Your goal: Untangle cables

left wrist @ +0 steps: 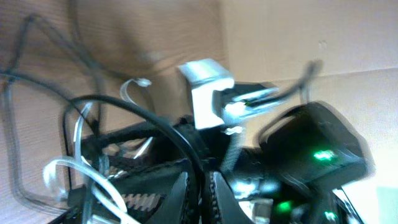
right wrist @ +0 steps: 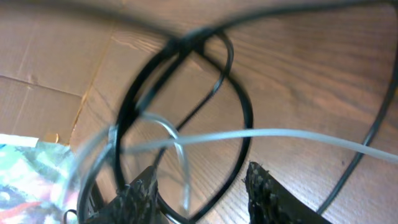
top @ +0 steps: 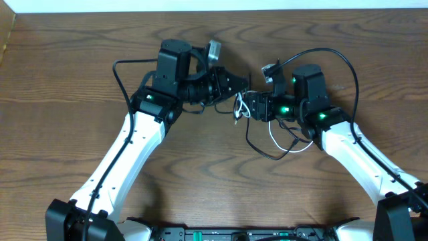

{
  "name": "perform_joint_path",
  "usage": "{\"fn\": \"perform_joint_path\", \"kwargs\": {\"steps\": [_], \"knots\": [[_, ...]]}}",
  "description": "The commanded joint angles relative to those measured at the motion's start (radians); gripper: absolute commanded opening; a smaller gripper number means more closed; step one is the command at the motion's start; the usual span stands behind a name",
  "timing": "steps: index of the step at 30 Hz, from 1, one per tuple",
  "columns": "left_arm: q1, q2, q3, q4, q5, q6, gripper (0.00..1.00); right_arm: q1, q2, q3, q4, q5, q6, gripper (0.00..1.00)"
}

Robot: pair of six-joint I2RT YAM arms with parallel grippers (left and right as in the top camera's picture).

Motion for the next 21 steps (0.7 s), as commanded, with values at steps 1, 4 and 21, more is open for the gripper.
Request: {"fn": "perform_joint_path", "kwargs": {"steps": [1,4,21], "knots": [[-0.002,-0.024,0.013,0.126,0.108,-0.085,0.07,0.027,0.006,0.014,-0.034,0.086,0.014,0.44],[-0.002,-0.024,0.013,0.158,0.121,-0.111,0.07,0.04,0.006,0.014,-0.048,0.159,0.014,0.33],[0.119,-0.025,0.013,-0.446,-0.715,0.277,0.08,-0.085,0.006,0.014,-0.497,0.906,0.014,0.01]]}}
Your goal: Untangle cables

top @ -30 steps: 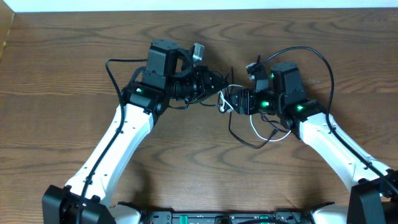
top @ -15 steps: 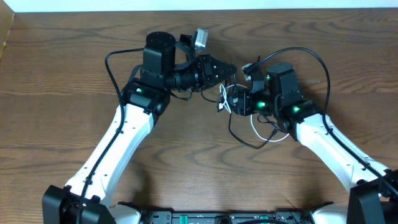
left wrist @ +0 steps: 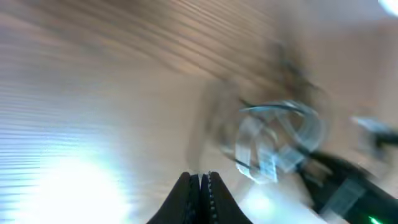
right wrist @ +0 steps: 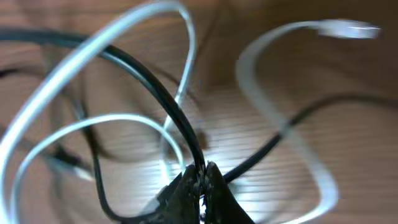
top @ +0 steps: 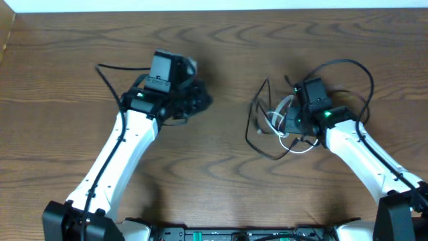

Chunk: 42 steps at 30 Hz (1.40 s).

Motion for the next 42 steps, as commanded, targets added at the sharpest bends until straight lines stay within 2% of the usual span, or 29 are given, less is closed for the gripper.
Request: {"fn": "perform_joint_path", "kwargs": {"steps": [1,4,7,10,13,15,19,20,23,24,27,37,40,42], "knots": [[0.077,-0.023,0.009,-0.011,-0.303,0.058,0.07,-0.041,0.003,0.01,-0.013,0.145,-0.004,0.01],[0.117,-0.023,0.009,-0.016,-0.305,0.041,0.07,-0.055,0.003,0.011,-0.003,0.084,-0.008,0.01],[0.116,-0.021,0.009,-0.031,-0.179,0.028,0.08,-0.053,0.003,0.011,0.09,-0.344,-0.229,0.01],[0.093,-0.021,0.003,-0.034,-0.063,0.028,0.08,-0.053,0.003,0.011,0.15,-0.653,-0.281,0.01],[0.035,-0.019,-0.007,-0.044,0.023,0.029,0.29,-0.039,0.003,0.011,0.212,-0.831,-0.281,0.01],[-0.002,-0.017,-0.007,-0.052,0.028,0.029,0.36,-0.021,0.003,0.011,0.231,-0.83,-0.273,0.01],[-0.069,0.0,-0.007,-0.05,0.0,0.036,0.39,-0.014,0.003,0.011,0.214,-0.726,-0.232,0.01],[-0.097,0.018,-0.007,-0.053,-0.054,0.035,0.4,-0.014,0.003,0.011,0.178,-0.63,-0.204,0.09],[-0.137,0.061,-0.007,-0.026,-0.088,0.036,0.49,-0.014,0.003,0.011,0.098,-0.42,-0.155,0.14],[-0.145,0.071,-0.007,-0.014,-0.096,0.036,0.49,-0.016,0.003,0.011,0.085,-0.382,-0.147,0.15],[-0.189,0.156,-0.007,0.079,-0.138,0.04,0.5,-0.022,0.003,0.011,0.051,-0.285,-0.145,0.29],[-0.284,0.327,-0.007,0.325,-0.138,0.039,0.5,-0.076,0.003,0.011,0.039,-0.294,-0.145,0.38],[-0.296,0.355,-0.007,0.34,-0.14,0.039,0.5,-0.075,0.003,0.011,0.041,-0.321,-0.145,0.39],[-0.297,0.368,-0.007,0.338,-0.143,0.039,0.46,-0.074,0.003,0.011,0.043,-0.356,-0.145,0.39]]}}
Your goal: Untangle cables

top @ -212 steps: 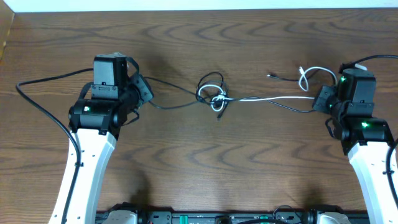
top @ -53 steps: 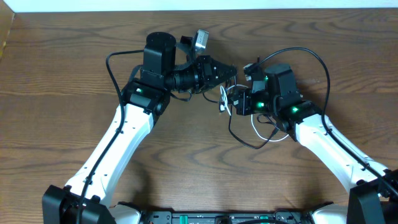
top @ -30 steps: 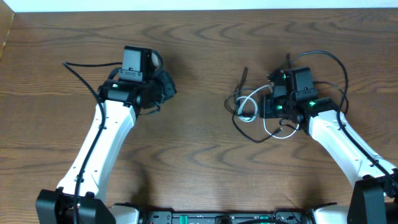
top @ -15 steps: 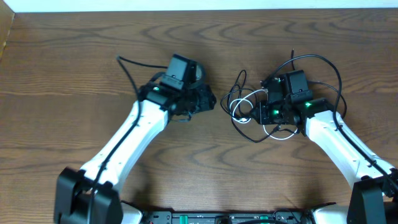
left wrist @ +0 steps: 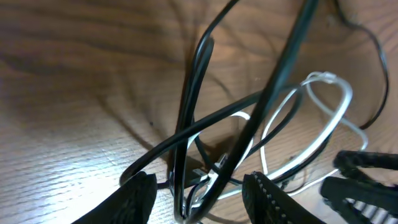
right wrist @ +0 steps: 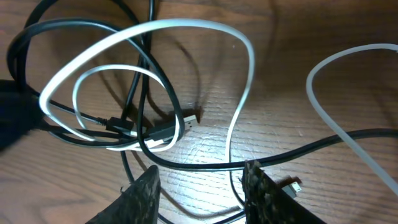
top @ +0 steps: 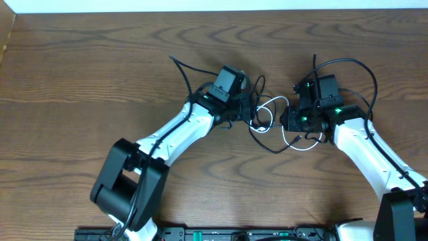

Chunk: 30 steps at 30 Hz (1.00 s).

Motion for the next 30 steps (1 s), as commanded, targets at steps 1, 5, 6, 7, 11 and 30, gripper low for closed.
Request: {"fn": "perform_joint_path", "kwargs": {"steps": [1,5,6,7,11,30], "knots": [[-0.002,0.032,-0.005,0.0,-0.018,0.013,0.4,-0.002,0.001,0.009,0.0,-0.062,0.01,0.4],[-0.003,0.007,0.0,-0.002,0.032,0.009,0.08,0.009,0.001,0.009,0.0,-0.121,0.009,0.43],[-0.003,-0.01,0.007,-0.003,0.05,0.009,0.07,0.01,0.001,0.009,0.0,-0.125,0.009,0.43],[-0.003,-0.028,0.012,-0.003,0.066,0.009,0.07,0.012,0.001,0.009,0.004,-0.137,0.008,0.44],[-0.003,-0.15,0.018,-0.006,0.145,0.005,0.08,0.013,0.001,0.009,0.032,-0.176,-0.006,0.44],[0.006,-0.372,0.016,-0.051,0.264,-0.081,0.08,0.018,0.001,0.009,0.134,-0.161,0.03,0.01]]}}
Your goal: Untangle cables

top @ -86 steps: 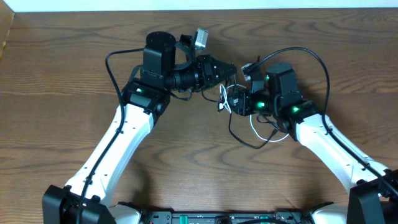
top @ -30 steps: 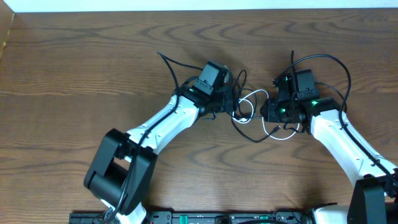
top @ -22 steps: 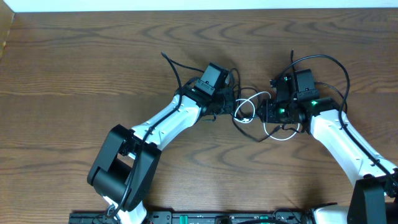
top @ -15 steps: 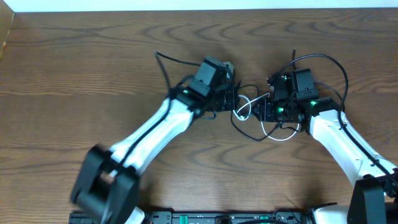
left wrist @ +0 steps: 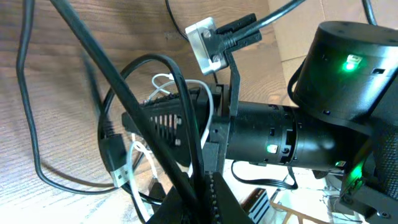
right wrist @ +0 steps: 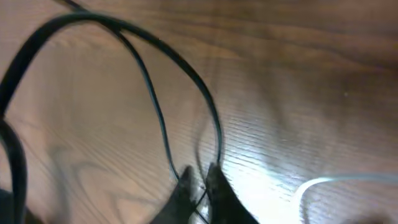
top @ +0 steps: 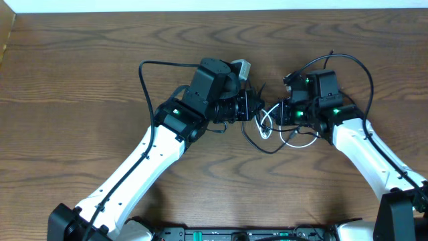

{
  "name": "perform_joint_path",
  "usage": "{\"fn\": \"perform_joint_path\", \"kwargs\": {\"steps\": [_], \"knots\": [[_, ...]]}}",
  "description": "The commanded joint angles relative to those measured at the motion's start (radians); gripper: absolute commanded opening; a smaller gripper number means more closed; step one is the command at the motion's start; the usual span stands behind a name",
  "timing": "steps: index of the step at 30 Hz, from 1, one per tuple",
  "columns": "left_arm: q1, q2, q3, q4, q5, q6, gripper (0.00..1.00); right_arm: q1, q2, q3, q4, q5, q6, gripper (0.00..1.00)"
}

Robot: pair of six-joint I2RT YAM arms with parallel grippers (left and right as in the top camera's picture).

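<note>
A tangle of black and white cables (top: 269, 126) lies on the wooden table between my two grippers. My left gripper (top: 251, 107) points right at it and is shut on a thick black cable (left wrist: 130, 106) that runs up and left from the fingers (left wrist: 202, 186). A white cable (left wrist: 134, 157) and a black USB plug (left wrist: 113, 149) hang just beyond. My right gripper (top: 281, 112) faces it from the other side. In the blurred right wrist view its fingers (right wrist: 199, 180) are pinched on a thin black cable (right wrist: 155, 109); a white cable (right wrist: 336, 180) curves at lower right.
The right arm's black body (left wrist: 348, 81) with green lights fills the space just past my left fingers. A black lead loops out from each wrist (top: 142, 79) (top: 366, 73). The table's far edge (top: 214, 8) runs along the top.
Both grippers were open over the tangle on the table; now each is shut on a black cable. The left arm has drawn back and lifted, and the tangle has bunched up between the grippers.
At first the grippers met at the tangle, left shut on a black cable, right open. Then the arms stood apart, both shut, the tangle with the right. Later both were open over the cables spread on the table. Now both grip black cables again.
</note>
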Motion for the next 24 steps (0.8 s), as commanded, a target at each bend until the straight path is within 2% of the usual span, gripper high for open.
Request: {"fn": "perform_joint_path", "kwargs": {"steps": [1,2,4,6,9,10,14,21,23,24], "knots": [[0.018,-0.006,0.016,0.001,0.02,-0.006,0.07,0.004,0.001,0.009,-0.037,0.11,0.032,0.01],[0.027,-0.008,0.016,0.001,0.02,-0.005,0.07,0.004,0.001,0.009,-0.04,0.102,0.035,0.02],[0.04,-0.008,0.016,0.001,0.02,-0.003,0.07,0.004,0.001,0.009,-0.031,0.033,0.034,0.12],[0.045,-0.007,0.015,-0.003,0.019,-0.002,0.07,0.004,0.001,0.009,0.002,-0.102,-0.012,0.34],[0.045,-0.007,0.015,-0.036,-0.001,0.035,0.08,0.004,0.001,0.009,0.071,-0.333,-0.075,0.5],[0.045,-0.007,0.015,-0.049,-0.013,0.037,0.07,0.004,0.001,0.009,0.091,-0.379,-0.075,0.53],[0.045,-0.007,0.015,-0.035,0.001,0.036,0.07,0.006,0.001,0.009,0.105,-0.411,-0.074,0.54],[0.045,-0.008,0.016,0.086,0.047,0.007,0.07,0.006,0.001,0.009,0.043,-0.392,-0.076,0.53],[0.045,-0.01,0.016,0.094,0.047,-0.011,0.07,0.006,0.001,0.009,0.014,-0.322,-0.075,0.47],[0.045,-0.011,0.016,0.096,0.06,-0.014,0.07,0.006,0.001,0.009,0.0,-0.273,-0.075,0.38]]}}
